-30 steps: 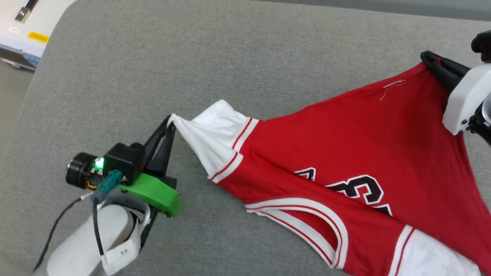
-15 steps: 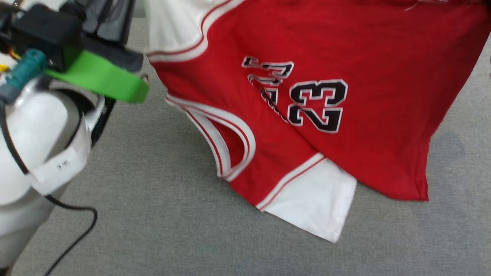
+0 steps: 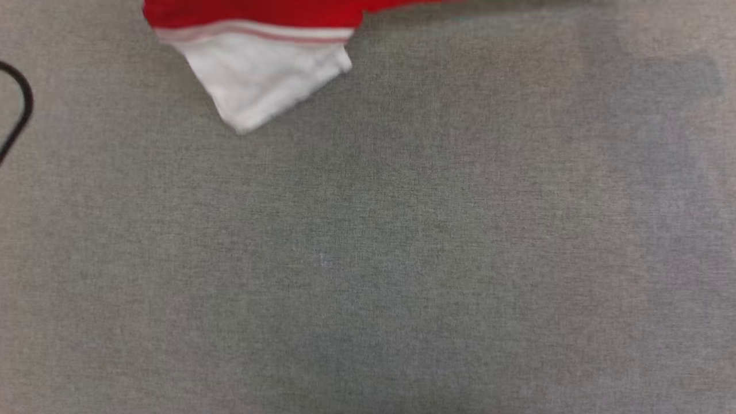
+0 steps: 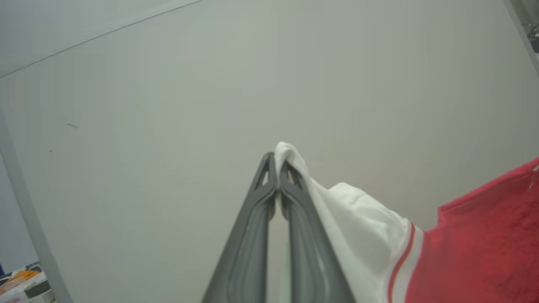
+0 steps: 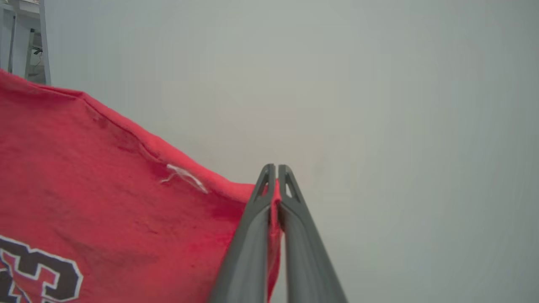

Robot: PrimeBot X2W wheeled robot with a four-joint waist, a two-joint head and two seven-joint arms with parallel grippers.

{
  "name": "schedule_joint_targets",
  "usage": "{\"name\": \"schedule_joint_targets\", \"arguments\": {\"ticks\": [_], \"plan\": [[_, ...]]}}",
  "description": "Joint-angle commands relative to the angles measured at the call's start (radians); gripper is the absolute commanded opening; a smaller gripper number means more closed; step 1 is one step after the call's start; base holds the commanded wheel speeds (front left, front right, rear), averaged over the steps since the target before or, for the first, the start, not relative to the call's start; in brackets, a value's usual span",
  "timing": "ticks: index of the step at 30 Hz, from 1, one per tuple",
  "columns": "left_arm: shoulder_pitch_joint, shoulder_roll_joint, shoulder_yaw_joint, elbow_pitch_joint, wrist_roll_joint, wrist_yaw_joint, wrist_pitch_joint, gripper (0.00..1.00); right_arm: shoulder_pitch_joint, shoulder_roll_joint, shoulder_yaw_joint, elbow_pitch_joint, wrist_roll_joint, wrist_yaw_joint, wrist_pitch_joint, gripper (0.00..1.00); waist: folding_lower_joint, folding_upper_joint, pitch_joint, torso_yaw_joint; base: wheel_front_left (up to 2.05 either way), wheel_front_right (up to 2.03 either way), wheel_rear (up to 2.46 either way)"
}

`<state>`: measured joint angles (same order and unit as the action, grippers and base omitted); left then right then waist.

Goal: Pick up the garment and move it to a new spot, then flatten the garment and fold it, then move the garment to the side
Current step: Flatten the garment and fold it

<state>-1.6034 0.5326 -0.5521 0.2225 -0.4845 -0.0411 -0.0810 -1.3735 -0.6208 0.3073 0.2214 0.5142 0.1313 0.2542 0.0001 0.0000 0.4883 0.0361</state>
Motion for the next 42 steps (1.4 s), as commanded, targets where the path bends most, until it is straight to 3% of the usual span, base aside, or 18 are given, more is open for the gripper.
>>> {"name": "schedule_joint_targets", "arguments": {"ticks": [1,9,17,27,33,42], "plan": [[-0.055,-0.013,0.007,0.029,0.005,-0.011,-0.007,0.00,-0.049,0.005,0.006,0.022,-0.019,-0.001,-0.004,0.00,-0.0001,0.0000,0.093,0.003,0.00,0.00,0.00],[-0.285,-0.040,0.020,0.205,0.014,-0.051,-0.044,0.00,-0.302,0.024,0.077,0.175,-0.075,-0.001,-0.059,0.00,-0.0001,0.0000,0.149,0.007,0.00,0.00,0.00],[-0.239,-0.032,-0.008,0.338,-0.001,-0.072,-0.114,0.00,-0.309,0.042,0.177,0.298,-0.039,-0.001,-0.139,0.00,-0.0001,0.0000,0.160,0.007,0.00,0.00,0.00],[0.123,-0.008,-0.014,0.347,-0.042,-0.055,-0.175,0.00,-0.055,0.037,0.354,0.354,0.099,-0.001,-0.258,0.00,-0.0001,0.0000,0.052,0.001,0.00,0.00,0.00],[0.440,0.025,-0.004,0.234,-0.069,0.000,-0.180,0.00,0.144,-0.010,0.467,0.295,0.194,-0.001,-0.295,0.00,-0.0001,0.0000,-0.059,0.005,0.00,0.00,0.00],[0.994,0.081,-0.014,-0.003,-0.128,0.137,-0.180,0.00,0.493,-0.107,0.563,0.182,0.312,-0.001,-0.319,0.00,-0.0001,0.0000,-0.214,0.003,0.00,0.00,0.00]]}}
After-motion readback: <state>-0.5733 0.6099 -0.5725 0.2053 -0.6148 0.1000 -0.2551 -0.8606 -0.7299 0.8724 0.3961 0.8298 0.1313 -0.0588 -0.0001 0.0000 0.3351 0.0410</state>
